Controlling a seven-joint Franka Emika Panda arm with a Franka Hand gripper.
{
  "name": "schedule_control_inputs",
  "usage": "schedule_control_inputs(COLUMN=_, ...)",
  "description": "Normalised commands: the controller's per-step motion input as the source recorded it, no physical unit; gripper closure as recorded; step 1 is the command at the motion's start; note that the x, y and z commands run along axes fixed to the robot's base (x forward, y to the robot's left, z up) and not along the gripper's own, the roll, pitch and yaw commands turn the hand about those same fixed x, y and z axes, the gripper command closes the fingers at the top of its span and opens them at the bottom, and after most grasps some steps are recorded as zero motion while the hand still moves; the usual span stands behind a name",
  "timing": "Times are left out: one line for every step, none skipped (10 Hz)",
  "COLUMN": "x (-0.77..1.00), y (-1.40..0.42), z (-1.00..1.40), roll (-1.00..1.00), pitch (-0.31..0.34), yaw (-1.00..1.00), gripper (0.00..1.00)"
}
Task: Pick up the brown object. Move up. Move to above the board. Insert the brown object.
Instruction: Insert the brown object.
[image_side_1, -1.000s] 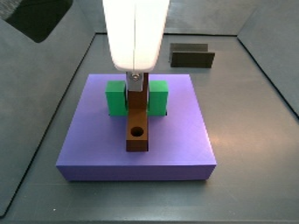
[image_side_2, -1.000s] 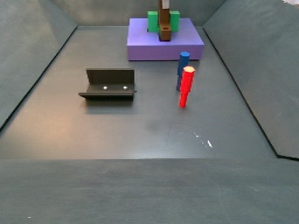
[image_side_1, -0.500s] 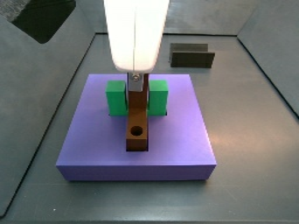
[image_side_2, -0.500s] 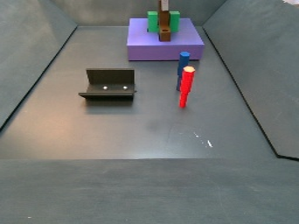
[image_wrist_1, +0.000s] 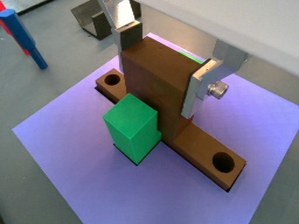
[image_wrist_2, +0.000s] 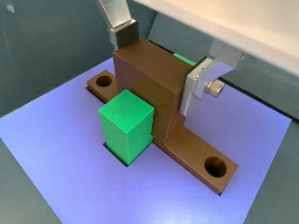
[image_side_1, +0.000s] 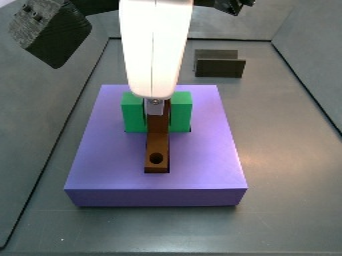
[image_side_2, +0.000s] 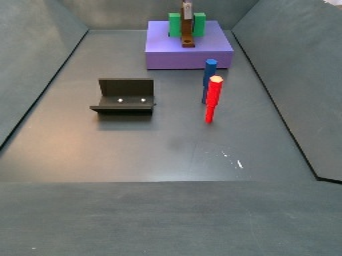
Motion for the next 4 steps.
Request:
schedule_control_inputs(x=-0.05, y=0.0, z=-0.84, roll=0.02, pitch=-0.164, yaw=-0.08, gripper=1.0)
schedule_control_inputs(x=-0.03, y=-0.02, z=-0.72, roll=0.04, pitch=-0.129, yaw=-0.09, gripper=1.0)
schedule_control_inputs(x=0.0, y=0.0, z=-0.08, roll=0.02, pitch=0.02, yaw=-0.04, gripper=1.0)
schedule_control_inputs(x=0.0, y=0.0, z=0.0, roll=0.0, pitch=0.0, yaw=0.0, gripper=1.0)
